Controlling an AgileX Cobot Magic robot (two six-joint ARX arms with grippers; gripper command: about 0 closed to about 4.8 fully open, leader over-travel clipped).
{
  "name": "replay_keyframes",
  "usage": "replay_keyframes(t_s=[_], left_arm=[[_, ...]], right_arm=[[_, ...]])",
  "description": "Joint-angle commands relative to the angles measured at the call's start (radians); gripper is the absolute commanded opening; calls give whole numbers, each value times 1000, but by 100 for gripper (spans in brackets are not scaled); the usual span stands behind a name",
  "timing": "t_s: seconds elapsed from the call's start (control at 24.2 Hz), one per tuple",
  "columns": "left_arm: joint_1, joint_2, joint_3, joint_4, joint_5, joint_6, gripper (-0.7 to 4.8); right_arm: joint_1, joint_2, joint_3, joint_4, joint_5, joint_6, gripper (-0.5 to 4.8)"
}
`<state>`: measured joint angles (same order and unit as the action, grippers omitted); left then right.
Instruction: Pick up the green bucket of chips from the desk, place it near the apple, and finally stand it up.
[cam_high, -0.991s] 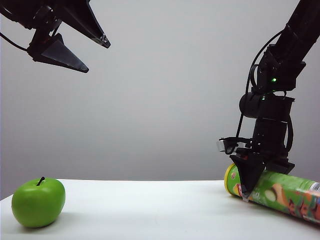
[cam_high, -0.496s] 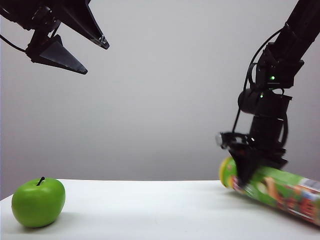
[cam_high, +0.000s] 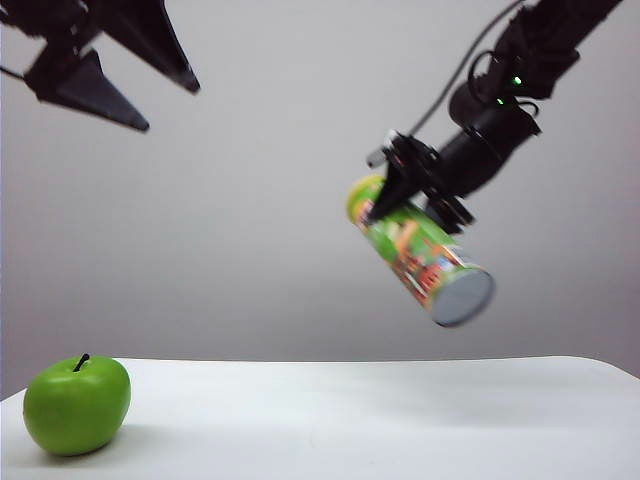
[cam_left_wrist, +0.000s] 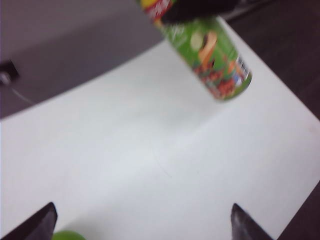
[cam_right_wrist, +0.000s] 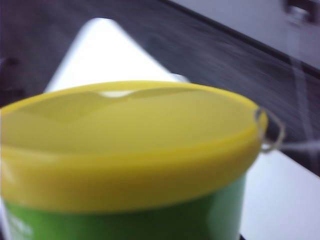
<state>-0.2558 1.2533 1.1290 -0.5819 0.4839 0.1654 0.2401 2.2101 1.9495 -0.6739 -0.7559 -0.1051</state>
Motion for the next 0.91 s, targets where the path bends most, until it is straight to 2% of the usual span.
replay_keyframes(t_s=[0.04, 0.21, 0.33, 0.37, 0.45, 0.62, 0.7, 0.74, 0.78, 0.91], left_arm=[[39, -66, -2, 11, -11, 0, 479], [116, -120, -3, -17, 14, -1, 479], [179, -145, -8, -45, 81, 0, 479], [200, -152, -14, -47, 105, 0, 479], [266, -192, -67, -29, 167, -2, 479], [315, -234, -135, 12, 182, -19, 479], [319, -247, -156, 24, 195, -20, 479], [317, -252, -167, 31, 199, -19, 479], [318, -256, -174, 34, 203, -19, 479], [317, -256, -186, 50, 232, -19, 479]], right_arm=[[68, -33, 6, 125, -115, -3, 282], [136, -31, 1, 206, -126, -27, 282], [194, -31, -35, 323, -128, -79, 282], [211, -31, -61, 393, -142, -79, 282], [273, -31, -220, 766, -132, 0, 281], [334, -31, -423, 1200, 14, 126, 271], [361, -31, -530, 1446, 139, 196, 259], [386, -31, -623, 1646, 275, 227, 259], [405, -31, -687, 1753, 370, 229, 259], [425, -31, -752, 1804, 426, 233, 260]])
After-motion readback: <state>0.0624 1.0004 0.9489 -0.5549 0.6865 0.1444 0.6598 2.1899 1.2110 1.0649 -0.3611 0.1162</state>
